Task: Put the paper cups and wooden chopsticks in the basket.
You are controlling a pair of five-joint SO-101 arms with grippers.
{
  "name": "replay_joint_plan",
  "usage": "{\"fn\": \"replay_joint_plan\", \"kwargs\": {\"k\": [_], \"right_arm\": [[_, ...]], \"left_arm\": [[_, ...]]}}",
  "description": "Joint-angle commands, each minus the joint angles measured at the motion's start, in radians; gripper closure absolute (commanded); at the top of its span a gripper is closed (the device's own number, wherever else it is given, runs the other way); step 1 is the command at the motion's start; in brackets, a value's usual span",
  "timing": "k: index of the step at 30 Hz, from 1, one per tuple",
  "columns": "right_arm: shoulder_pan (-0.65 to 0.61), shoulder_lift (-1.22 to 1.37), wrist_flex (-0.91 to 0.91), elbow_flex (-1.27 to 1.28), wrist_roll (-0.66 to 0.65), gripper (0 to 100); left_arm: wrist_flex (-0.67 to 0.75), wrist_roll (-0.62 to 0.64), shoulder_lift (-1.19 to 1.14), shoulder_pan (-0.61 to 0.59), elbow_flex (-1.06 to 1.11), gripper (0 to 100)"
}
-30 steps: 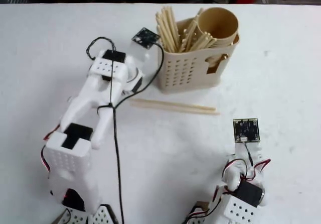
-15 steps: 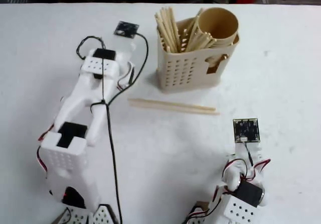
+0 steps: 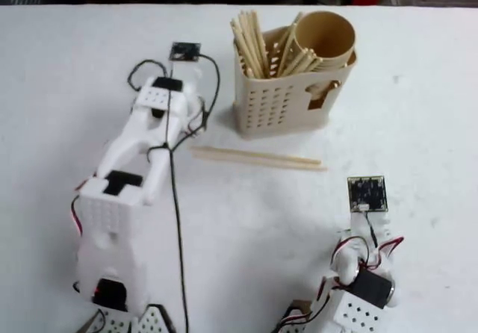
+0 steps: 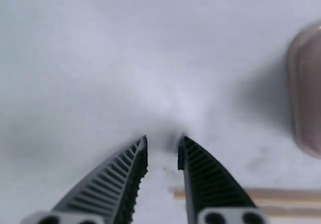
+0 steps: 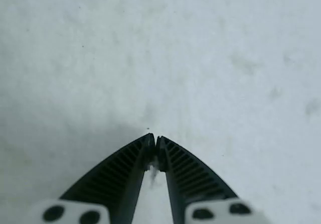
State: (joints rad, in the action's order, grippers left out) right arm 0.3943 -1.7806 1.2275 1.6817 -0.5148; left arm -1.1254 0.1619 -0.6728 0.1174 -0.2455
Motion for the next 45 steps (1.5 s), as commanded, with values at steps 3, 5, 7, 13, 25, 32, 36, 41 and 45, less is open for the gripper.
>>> {"fn": "replay_joint_plan", "kwargs": {"k": [3, 5, 7, 13, 25, 32, 36, 41, 45], "right_arm": [[0.005, -0.012, 0.002, 0.009, -0.009, 98.1], [0.005, -0.012, 0.002, 0.009, -0.009, 98.1], [0.005, -0.012, 0.002, 0.009, -0.009, 98.1], [0.005, -0.012, 0.002, 0.009, -0.009, 98.1], [0.005, -0.012, 0.001, 0.009, -0.009, 98.1], [0.002, -0.012, 0.004, 0.009, -0.009, 98.1], [-0.002, -0.012, 0.004, 0.009, -0.009, 98.1], [-0.102, -0.012, -0.054, 0.009, -0.011, 98.1], [-0.179, -0.012, -0.171, -0.017, -0.075, 98.1]], "left_arm": [[-0.193, 0.008, -0.031, 0.07, -0.097, 89], [-0.261, 0.0, -0.03, 0.079, -0.095, 89], [-0.296, -0.046, -0.03, 0.093, -0.087, 89], [-0.322, -0.072, -0.028, 0.105, -0.032, 92], [-0.103, -0.121, 0.326, 0.153, 0.417, 92], [-0.064, -0.123, 0.541, 0.13, 0.549, 92], [-0.057, -0.123, 0.684, 0.108, 0.568, 92], [0.114, -0.117, 0.816, 0.074, 0.721, 92], [0.281, -0.117, 0.872, -0.021, 0.859, 92]]}}
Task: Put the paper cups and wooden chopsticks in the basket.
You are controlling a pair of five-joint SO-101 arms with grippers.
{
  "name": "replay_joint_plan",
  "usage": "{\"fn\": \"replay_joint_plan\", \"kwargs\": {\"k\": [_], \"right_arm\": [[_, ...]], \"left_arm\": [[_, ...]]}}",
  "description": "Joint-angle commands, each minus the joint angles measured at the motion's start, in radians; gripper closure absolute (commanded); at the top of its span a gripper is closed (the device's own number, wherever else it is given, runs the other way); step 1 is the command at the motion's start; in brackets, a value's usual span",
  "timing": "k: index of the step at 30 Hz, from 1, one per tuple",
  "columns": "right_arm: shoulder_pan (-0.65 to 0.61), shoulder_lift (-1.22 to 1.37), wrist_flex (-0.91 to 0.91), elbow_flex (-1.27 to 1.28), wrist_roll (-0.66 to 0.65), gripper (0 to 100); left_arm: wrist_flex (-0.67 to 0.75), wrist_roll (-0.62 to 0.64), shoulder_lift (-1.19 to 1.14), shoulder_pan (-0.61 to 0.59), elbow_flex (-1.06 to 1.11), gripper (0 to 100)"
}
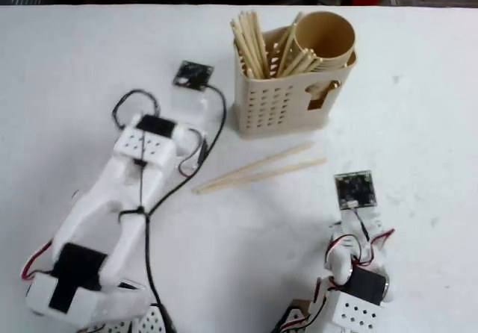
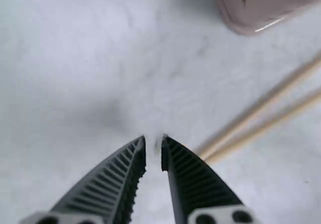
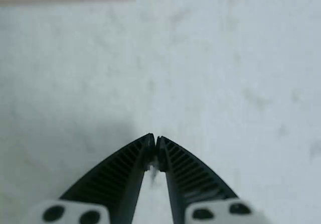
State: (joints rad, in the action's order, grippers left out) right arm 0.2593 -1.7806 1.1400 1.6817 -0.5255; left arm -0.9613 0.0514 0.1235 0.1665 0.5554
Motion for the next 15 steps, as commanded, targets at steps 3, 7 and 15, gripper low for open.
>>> {"fn": "replay_joint_plan", "kwargs": {"k": [3, 7, 15], "right_arm": [[-0.044, -0.002, -0.093, -0.097, -0.153, 98.1], [-0.05, 0.001, -0.005, -0.215, -0.167, 95.5], [-0.222, 0.285, 0.183, -0.595, -0.161, 80.3]], "left_arm": [[0.219, -0.008, 0.09, -0.157, 0.117, 92], [0.358, -0.005, 0.088, -0.22, 0.17, 92], [0.433, -0.005, 0.087, -0.223, 0.207, 92]]}}
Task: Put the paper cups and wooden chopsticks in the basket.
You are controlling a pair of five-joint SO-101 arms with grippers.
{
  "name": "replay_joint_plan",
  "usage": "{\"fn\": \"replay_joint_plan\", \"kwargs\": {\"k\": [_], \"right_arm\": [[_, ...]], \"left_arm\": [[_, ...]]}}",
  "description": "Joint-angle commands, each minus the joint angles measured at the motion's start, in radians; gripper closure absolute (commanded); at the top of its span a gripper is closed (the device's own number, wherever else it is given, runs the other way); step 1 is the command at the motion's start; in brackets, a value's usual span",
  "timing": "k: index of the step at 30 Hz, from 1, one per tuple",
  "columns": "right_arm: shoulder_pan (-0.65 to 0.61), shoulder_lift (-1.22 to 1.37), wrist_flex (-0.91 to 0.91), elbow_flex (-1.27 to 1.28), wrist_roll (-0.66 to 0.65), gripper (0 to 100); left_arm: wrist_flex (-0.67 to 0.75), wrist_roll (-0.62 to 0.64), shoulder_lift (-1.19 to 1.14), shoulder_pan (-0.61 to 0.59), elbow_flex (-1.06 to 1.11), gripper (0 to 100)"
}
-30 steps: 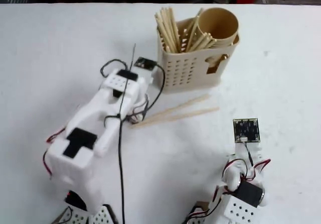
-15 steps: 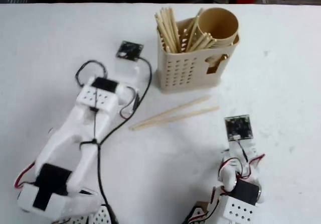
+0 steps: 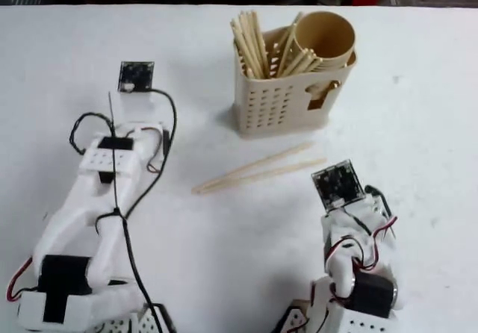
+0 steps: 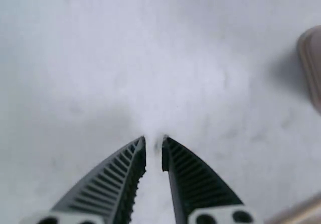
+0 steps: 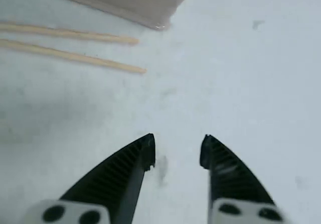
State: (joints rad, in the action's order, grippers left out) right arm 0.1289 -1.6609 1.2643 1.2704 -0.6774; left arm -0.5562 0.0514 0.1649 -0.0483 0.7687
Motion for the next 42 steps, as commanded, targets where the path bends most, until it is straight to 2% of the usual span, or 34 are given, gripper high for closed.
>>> {"fn": "replay_joint_plan", "kwargs": {"k": [1, 4, 9, 13, 16, 21, 30, 38, 40, 42], "right_arm": [[-0.131, 0.252, 0.081, -0.249, -0.012, 80.2], [-0.255, 0.516, 0.116, -0.43, -0.051, 80.1], [-0.412, 0.866, 0.105, -0.588, -0.316, 80.0], [-0.539, 1.027, 0.085, -0.615, -0.456, 79.6], [-0.596, 1.106, 0.031, -0.615, -0.52, 74.8], [-0.608, 1.228, -0.147, -0.608, -0.586, 67.5], [-0.616, 1.438, -0.39, -0.549, -0.74, 67.3], [-0.613, 1.632, -0.506, -0.551, -0.758, 67.7], [-0.613, 1.673, -0.507, -0.551, -0.758, 71.1], [-0.613, 1.695, -0.503, -0.552, -0.753, 79.6]], "left_arm": [[0.028, -0.005, 0.045, -0.01, -0.006, 92], [0.028, -0.005, 0.047, -0.018, -0.008, 92], [0.028, -0.005, 0.051, -0.05, -0.009, 92], [0.028, -0.005, 0.051, -0.053, -0.014, 92], [0.028, -0.005, 0.047, -0.054, -0.025, 92], [0.028, -0.005, 0.047, -0.054, -0.023, 92], [0.025, -0.005, 0.051, -0.054, -0.023, 92], [0.025, -0.005, 0.05, -0.054, -0.025, 92], [0.023, -0.005, 0.05, -0.054, -0.025, 92], [0.023, -0.005, 0.05, -0.054, -0.025, 92]]}}
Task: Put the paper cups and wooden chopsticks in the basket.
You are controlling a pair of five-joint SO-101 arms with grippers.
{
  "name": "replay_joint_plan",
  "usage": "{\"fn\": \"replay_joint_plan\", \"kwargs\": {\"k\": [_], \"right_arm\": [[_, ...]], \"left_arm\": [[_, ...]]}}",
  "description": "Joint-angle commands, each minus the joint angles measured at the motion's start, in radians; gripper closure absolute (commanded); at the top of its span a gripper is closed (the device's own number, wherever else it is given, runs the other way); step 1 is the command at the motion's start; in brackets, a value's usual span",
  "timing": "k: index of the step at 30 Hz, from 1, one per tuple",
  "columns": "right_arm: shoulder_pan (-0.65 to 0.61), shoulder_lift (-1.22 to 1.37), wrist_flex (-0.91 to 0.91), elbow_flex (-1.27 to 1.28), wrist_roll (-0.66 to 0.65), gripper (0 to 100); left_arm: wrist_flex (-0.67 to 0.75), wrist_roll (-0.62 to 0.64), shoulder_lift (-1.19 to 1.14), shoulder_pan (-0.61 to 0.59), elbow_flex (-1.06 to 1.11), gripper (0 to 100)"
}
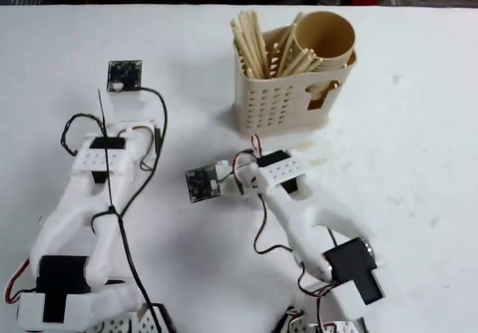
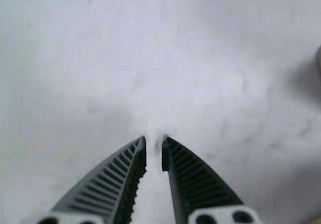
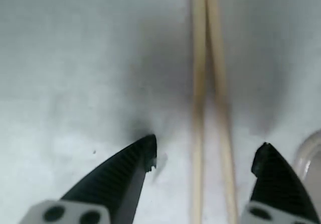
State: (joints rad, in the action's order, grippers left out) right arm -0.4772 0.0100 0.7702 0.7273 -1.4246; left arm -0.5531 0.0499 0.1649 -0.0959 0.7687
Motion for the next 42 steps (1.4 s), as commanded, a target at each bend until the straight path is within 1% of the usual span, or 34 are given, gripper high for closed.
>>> {"fn": "replay_joint_plan", "kwargs": {"k": [1, 2, 4, 7, 10, 15, 18, 24, 30, 35, 42], "right_arm": [[-0.005, 0.027, -0.007, -0.011, -0.003, 84.7], [-0.005, 0.024, -0.004, -0.011, 0.008, 89.9], [-0.001, 0.015, -0.004, -0.014, 0.101, 98.5], [0.013, 0.013, -0.004, -0.014, 0.261, 96.5], [0.041, 0.013, 0.012, -0.021, 0.413, 98.3], [0.127, 0.013, 0.15, -0.126, 0.701, 98.2], [0.199, 0.013, 0.225, -0.18, 0.815, 98.2], [0.3, 0.013, 0.226, -0.198, 0.868, 98.2], [0.303, 0.015, 0.211, -0.193, 0.844, 97.5], [0.309, 0.015, 0.209, -0.193, 0.844, 88.0], [0.314, 0.024, 0.186, -0.183, 0.839, 87.9]], "left_arm": [[0.02, -0.003, 0.05, -0.007, -0.023, 92], [0.02, -0.003, 0.05, -0.007, -0.023, 92], [0.02, -0.003, 0.05, -0.007, -0.023, 92], [0.02, -0.003, 0.05, -0.007, -0.021, 92], [0.02, -0.003, 0.05, -0.007, -0.021, 92], [0.02, -0.003, 0.05, -0.007, -0.021, 92], [0.02, -0.003, 0.05, -0.007, -0.021, 92], [0.02, -0.003, 0.05, -0.004, -0.02, 92], [0.02, -0.003, 0.047, -0.002, -0.018, 92], [0.02, -0.003, 0.047, -0.002, -0.018, 92], [0.017, -0.003, 0.047, -0.002, -0.018, 92]]}}
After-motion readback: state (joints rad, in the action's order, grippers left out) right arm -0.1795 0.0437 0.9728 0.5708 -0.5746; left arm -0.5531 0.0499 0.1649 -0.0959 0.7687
